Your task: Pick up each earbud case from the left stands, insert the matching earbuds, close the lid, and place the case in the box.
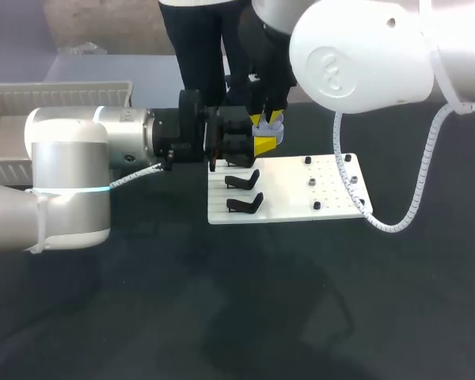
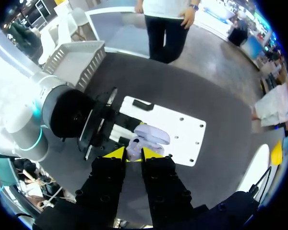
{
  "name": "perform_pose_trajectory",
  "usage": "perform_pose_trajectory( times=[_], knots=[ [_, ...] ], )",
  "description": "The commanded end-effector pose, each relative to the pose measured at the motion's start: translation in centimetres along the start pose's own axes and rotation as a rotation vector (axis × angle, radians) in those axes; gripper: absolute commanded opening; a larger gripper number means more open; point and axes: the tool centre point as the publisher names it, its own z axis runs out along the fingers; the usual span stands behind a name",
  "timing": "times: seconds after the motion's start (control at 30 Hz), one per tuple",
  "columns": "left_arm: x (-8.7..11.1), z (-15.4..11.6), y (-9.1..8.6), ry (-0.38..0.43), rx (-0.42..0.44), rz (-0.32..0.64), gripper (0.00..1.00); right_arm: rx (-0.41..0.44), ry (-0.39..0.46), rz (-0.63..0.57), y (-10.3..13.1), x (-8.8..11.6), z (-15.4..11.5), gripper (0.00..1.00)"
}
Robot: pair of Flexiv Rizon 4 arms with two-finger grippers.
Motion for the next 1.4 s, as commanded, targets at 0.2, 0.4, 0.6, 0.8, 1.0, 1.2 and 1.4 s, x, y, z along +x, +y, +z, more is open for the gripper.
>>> perform_pose_trajectory(
  times=[0.2,0.4,0.6,0.8,1.0,1.2,1.4],
  knots=[
    [0.09,0.03,-0.06,-0.004,-0.004,0.004,0.0,0.003,0.011,-0.001,-0.04,-0.22,0.28,0.0],
    [0.09,0.03,-0.06,-0.004,-0.004,0.004,0.0,0.008,0.01,-0.002,-0.09,-0.24,0.29,0.0],
    [0.09,0.03,-0.06,-0.004,-0.004,0.004,0.0,0.008,0.012,0.002,-0.18,-0.2,0.44,0.0],
    [0.09,0.03,-0.06,-0.004,-0.004,0.004,0.0,0.009,0.014,0.004,-0.25,-0.22,0.53,0.0],
    [0.09,0.03,-0.06,-0.004,-0.004,0.004,0.0,0.013,0.016,0.0,-0.24,-0.39,0.68,0.0],
    [0.09,0.03,-0.06,-0.004,-0.004,0.004,0.0,0.013,0.014,-0.002,-0.2,-0.6,0.67,0.0],
    [0.09,0.03,-0.06,-0.004,-0.004,0.004,0.0,0.012,0.016,-0.001,-0.18,-0.68,0.75,0.0]
  ],
)
